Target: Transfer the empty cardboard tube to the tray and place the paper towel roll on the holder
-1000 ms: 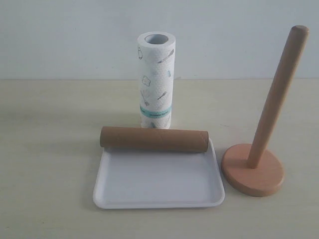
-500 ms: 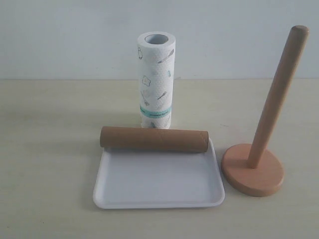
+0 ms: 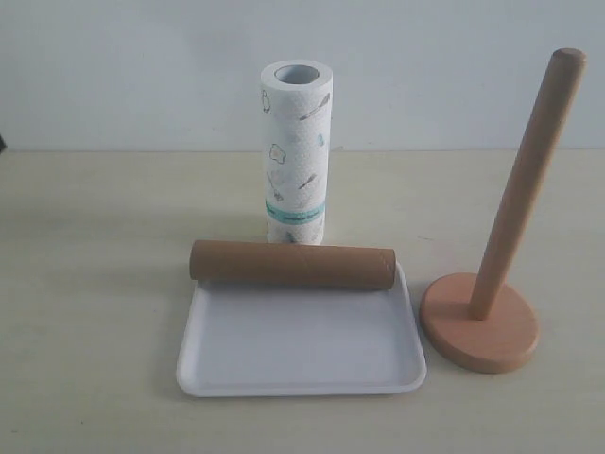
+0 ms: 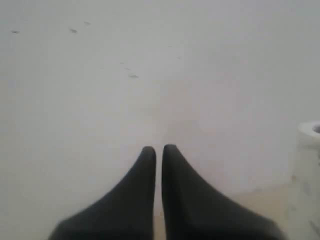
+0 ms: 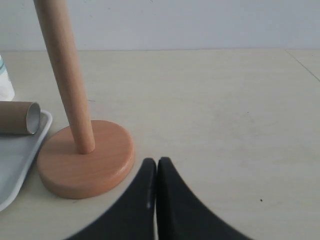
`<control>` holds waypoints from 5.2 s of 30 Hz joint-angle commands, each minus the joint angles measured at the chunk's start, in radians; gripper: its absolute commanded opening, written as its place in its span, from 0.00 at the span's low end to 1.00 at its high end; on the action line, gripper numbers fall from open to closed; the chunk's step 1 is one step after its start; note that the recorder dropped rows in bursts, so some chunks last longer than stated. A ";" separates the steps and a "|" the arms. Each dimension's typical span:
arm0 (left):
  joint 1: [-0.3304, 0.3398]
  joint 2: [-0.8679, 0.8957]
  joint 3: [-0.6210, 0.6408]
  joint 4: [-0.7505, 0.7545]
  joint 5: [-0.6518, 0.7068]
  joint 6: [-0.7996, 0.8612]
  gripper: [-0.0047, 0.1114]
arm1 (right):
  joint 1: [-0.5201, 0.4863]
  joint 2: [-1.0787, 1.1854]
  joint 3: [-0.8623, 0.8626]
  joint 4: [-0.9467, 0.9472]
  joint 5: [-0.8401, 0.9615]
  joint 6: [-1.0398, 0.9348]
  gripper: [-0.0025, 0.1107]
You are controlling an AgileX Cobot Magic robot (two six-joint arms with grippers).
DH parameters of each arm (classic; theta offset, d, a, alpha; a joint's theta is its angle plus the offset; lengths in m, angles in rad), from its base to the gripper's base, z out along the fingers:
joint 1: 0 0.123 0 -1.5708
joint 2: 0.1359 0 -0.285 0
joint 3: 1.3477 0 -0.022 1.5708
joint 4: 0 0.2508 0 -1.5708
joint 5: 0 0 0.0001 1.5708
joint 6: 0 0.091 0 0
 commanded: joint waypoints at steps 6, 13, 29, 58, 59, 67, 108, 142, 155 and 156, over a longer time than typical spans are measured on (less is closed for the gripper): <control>-0.003 0.285 -0.217 0.450 -0.118 -0.430 0.20 | -0.002 -0.004 -0.001 -0.006 -0.005 -0.003 0.02; -0.026 0.413 -0.279 0.473 -0.181 -0.496 0.83 | -0.002 -0.004 -0.001 -0.006 -0.005 -0.003 0.02; -0.253 0.606 -0.464 0.490 -0.162 -0.327 0.99 | -0.002 -0.004 -0.001 -0.006 -0.005 -0.003 0.02; -0.378 0.978 -0.929 0.488 -0.079 -0.373 0.99 | -0.002 -0.004 -0.001 -0.006 -0.021 -0.003 0.02; -0.383 0.981 -0.943 0.486 -0.072 -0.373 0.99 | -0.002 -0.004 -0.001 -0.006 -0.021 -0.003 0.02; -0.386 1.022 -1.031 0.491 -0.059 -0.525 0.82 | -0.002 -0.004 -0.001 -0.006 -0.021 -0.003 0.02; -0.373 0.537 -1.044 0.917 -0.092 -0.861 0.08 | -0.002 -0.004 -0.001 -0.006 -0.021 -0.003 0.02; -0.952 0.420 -1.374 0.446 0.726 -0.800 0.08 | -0.002 -0.004 -0.001 -0.006 -0.021 -0.003 0.02; -1.004 0.537 -1.494 0.477 0.818 -0.831 0.08 | -0.002 -0.004 -0.001 -0.006 -0.021 -0.003 0.02; -1.004 0.543 -1.494 0.477 0.818 -0.831 0.08 | -0.002 -0.004 -0.001 -0.006 -0.021 -0.003 0.02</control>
